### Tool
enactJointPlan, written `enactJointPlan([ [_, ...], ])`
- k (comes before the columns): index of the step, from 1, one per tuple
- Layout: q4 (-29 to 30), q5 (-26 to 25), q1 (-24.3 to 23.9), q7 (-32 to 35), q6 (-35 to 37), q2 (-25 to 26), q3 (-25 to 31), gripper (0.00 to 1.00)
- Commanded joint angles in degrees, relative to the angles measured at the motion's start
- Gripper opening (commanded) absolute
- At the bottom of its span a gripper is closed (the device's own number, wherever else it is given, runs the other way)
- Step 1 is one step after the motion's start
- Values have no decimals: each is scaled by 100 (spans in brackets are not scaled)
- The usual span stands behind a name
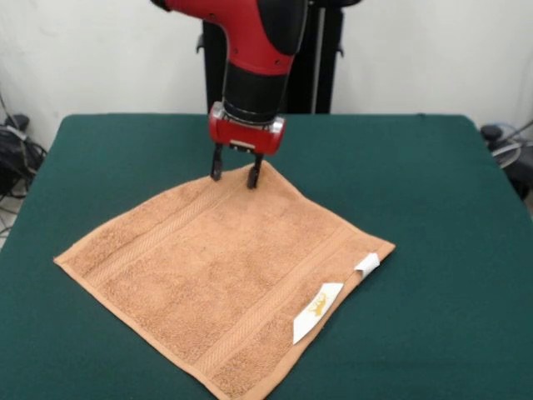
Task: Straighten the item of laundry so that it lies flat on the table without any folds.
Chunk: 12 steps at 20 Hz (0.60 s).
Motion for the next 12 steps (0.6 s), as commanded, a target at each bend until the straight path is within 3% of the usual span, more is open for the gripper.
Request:
enactJointPlan([
  [1, -493, 483, 98, 1322, -357, 626, 268, 100],
  [7, -931, 804, 244, 1264, -215, 915, 154, 100],
  [12, -890, 830, 199, 1210, -172, 850, 219, 100],
])
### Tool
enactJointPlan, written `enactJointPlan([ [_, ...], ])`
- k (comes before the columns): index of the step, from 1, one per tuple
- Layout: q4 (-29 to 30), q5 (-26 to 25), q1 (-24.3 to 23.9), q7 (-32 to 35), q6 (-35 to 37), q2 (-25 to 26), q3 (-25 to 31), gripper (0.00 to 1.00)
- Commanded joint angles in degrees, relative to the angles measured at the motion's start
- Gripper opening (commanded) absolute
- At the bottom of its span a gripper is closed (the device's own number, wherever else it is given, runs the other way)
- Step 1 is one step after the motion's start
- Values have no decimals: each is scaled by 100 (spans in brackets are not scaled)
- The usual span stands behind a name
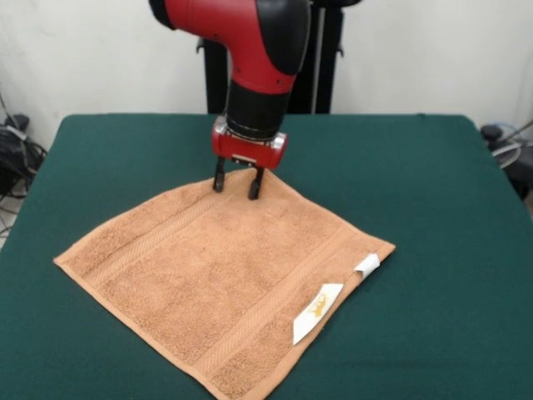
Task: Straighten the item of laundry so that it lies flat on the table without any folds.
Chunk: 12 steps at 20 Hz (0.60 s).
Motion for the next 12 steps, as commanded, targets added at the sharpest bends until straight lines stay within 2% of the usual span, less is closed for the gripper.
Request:
enactJointPlan([
  [1, -695, 506, 68, 1188, -124, 530, 292, 100],
  [11, -254, 206, -274, 1029, 0, 24, 549, 100],
  [12, -56, 157, -329, 1051, 6, -115, 555, 100],
])
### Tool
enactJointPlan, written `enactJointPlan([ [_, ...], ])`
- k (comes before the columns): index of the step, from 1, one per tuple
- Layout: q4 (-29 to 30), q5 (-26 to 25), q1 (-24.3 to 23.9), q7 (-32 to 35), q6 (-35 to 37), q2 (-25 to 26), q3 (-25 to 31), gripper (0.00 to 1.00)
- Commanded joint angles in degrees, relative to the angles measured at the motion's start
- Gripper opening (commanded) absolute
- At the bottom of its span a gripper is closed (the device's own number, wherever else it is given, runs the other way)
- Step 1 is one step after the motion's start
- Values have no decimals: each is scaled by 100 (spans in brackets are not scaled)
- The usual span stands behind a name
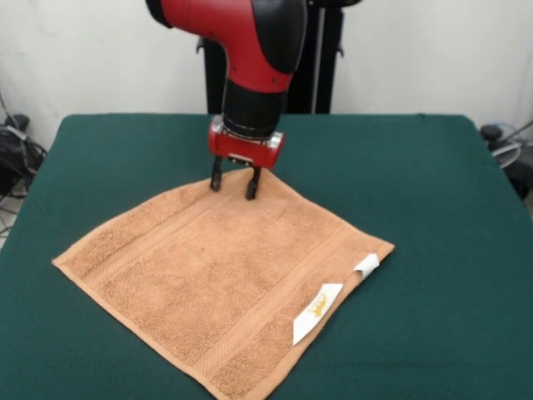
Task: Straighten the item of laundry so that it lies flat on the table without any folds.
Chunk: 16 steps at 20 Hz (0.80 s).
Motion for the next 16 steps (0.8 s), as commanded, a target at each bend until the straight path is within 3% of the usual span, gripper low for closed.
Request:
enactJointPlan([
  [1, 104, 93, -277, 1074, 4, -173, 540, 100],
  [2, 516, 3, -349, 1211, -187, -363, 548, 100],
  [6, 1101, -437, -442, 1146, -643, -553, 443, 100],
  [11, 1029, -347, -471, 1273, -972, -256, 448, 100],
  [16, 966, -122, -366, 1225, -796, -249, 417, 100],
])
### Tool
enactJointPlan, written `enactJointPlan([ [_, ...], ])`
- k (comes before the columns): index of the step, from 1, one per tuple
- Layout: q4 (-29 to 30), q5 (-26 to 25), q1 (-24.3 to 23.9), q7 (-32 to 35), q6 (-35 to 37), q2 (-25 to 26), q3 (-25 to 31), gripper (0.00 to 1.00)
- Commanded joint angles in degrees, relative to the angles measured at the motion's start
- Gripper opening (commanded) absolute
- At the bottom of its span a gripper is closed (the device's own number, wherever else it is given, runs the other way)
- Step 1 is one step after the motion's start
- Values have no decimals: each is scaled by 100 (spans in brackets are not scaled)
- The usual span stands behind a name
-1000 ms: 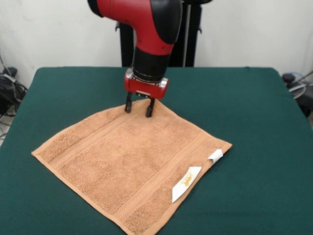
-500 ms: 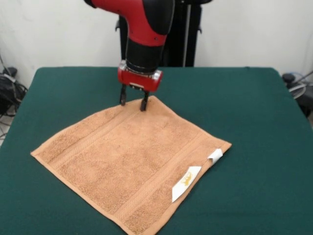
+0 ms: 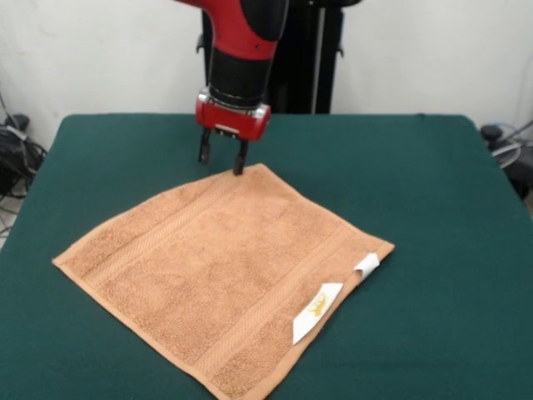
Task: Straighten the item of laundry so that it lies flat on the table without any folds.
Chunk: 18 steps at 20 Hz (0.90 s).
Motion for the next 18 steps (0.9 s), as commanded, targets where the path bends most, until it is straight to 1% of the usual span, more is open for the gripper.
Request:
enactJointPlan([
  [1, 148, 111, 93, 1200, -68, 111, 381, 100],
  [4, 38, 192, 111, 1102, 210, 28, 407, 100],
  [9, -104, 295, 112, 1100, 324, -5, 470, 100],
  [12, -162, 378, 187, 1140, 331, 17, 464, 100],
  [18, -201, 406, 181, 1165, 236, 41, 549, 100],
])
